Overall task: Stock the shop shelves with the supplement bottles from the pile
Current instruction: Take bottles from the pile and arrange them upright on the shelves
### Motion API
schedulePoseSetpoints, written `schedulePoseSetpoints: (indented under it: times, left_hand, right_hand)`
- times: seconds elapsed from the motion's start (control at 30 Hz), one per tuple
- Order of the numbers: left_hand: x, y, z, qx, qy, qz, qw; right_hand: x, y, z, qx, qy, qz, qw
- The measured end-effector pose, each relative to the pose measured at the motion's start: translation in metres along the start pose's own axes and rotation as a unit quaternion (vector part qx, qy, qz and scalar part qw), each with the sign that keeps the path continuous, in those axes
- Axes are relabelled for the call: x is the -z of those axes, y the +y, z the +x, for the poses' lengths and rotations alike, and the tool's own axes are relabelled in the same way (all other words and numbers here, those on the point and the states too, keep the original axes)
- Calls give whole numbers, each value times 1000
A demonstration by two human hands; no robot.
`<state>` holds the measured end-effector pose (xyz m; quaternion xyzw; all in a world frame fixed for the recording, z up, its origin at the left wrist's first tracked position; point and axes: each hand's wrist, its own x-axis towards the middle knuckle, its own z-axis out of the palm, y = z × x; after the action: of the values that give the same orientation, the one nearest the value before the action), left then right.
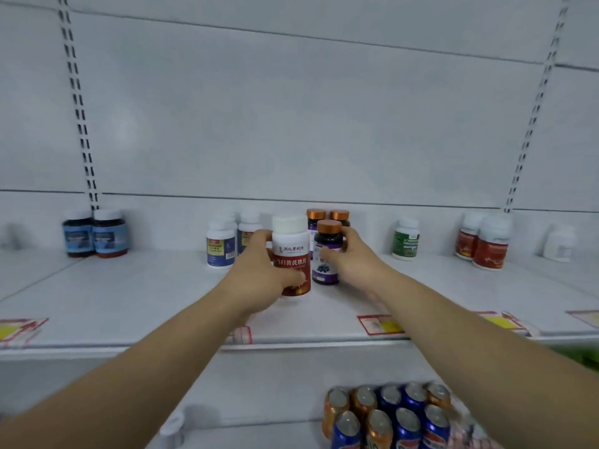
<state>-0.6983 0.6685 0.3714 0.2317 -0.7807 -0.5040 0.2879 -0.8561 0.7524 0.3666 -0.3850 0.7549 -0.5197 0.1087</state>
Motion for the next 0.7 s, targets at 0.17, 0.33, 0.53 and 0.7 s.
schedulePoseSetpoints:
  times: [0.17,0.33,0.53,0.7]
  left_hand:
    - [-19,0,9,26,13,33,999]
    - [-23,1,12,31,13,67,997]
    - [-23,1,12,21,-13,96,995]
    - [-23,1,12,12,-26,87,996]
  right_hand:
    - [4,13,39,19,-40,-44,998]
    - [2,15,59,4,-38,-88,995]
    - [-2,18,59,8,-16,-137,990]
    - [-1,11,42,18,-16,-160,987]
